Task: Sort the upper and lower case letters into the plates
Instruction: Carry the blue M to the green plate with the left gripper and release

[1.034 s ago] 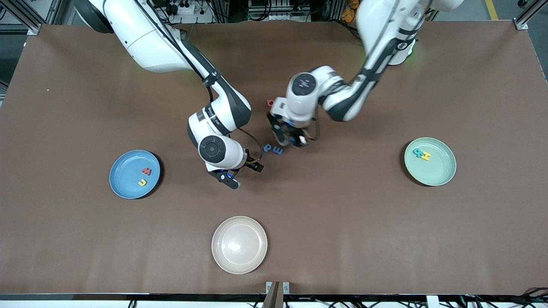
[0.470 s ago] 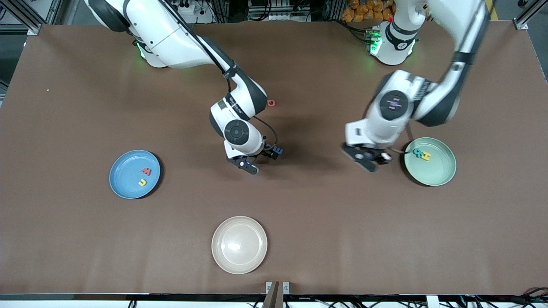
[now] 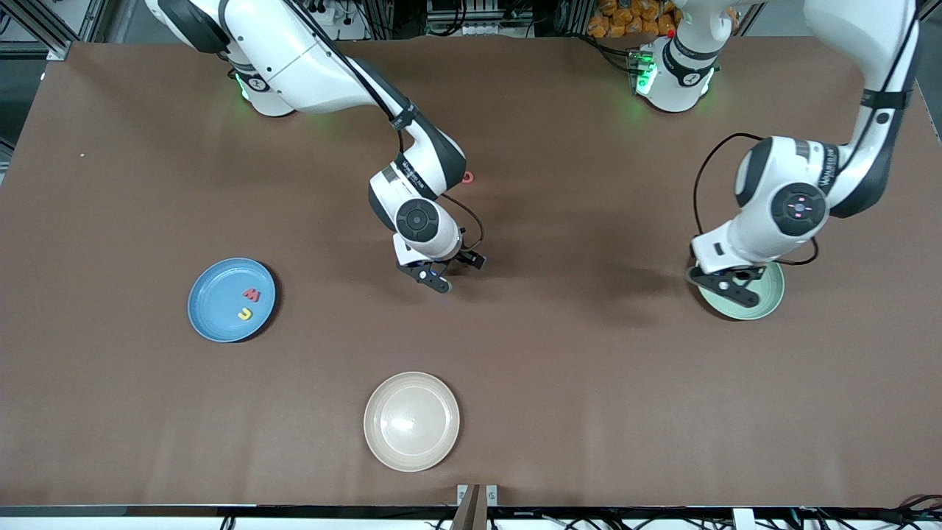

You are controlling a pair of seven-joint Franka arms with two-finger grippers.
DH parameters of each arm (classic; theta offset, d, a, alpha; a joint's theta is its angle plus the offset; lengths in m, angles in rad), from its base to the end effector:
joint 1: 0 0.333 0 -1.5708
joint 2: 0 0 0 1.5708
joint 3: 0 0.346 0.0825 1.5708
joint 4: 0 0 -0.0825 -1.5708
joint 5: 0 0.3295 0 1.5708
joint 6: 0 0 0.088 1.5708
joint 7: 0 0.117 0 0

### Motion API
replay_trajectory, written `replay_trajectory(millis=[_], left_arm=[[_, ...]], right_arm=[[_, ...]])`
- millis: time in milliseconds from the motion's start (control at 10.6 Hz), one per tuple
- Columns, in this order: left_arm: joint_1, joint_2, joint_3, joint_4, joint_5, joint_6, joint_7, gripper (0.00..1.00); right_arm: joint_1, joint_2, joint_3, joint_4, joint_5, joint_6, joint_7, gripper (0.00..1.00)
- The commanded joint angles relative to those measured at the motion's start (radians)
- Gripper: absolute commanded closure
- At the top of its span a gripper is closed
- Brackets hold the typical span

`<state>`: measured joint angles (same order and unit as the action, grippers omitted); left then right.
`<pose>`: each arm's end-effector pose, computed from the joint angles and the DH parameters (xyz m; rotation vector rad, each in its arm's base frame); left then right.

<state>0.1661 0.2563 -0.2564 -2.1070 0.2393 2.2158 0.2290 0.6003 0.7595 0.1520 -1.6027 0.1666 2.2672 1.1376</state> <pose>0.5273 -0.0330 0.3458 -2.9432 0.7092 0.2149 0.4939 0.4467 0.2312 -2.9499 0.8086 0.3665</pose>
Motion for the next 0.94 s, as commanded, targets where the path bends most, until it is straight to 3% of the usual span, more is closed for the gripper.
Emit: replay_trajectory(millis=[0,94,188,282,658,846], left_arm=[[0.018,0.001,0.058,-0.019,0.006,0.005,-0.014,1.00],[0.019,0.011,0.080,-0.019,0.006,0.010,-0.013,0.90],[0.019,0.015,0.098,-0.021,0.006,0.010,-0.014,0.50],[0.019,0.014,0.115,-0.019,0.006,0.010,-0.008,0.01],[-0.002,-0.011,0.118,-0.007,0.006,-0.002,-0.004,0.00],[-0.042,-0.075,0.105,-0.007,0.005,-0.024,-0.004,0.00]], right_arm=[[0.004,-0.016,-0.003,-0.028,0.001,0.009,0.030,0.02],[0.006,-0.016,-0.003,-0.028,0.001,0.011,0.040,0.05],[0.006,-0.016,-0.003,-0.034,0.001,0.009,0.041,0.06],[0.006,-0.016,-0.003,-0.036,0.001,0.009,0.041,0.07],[0.006,-0.016,-0.003,-0.037,0.001,0.008,0.042,0.10],[0.006,-0.019,-0.003,-0.049,0.001,0.003,0.042,0.10]])
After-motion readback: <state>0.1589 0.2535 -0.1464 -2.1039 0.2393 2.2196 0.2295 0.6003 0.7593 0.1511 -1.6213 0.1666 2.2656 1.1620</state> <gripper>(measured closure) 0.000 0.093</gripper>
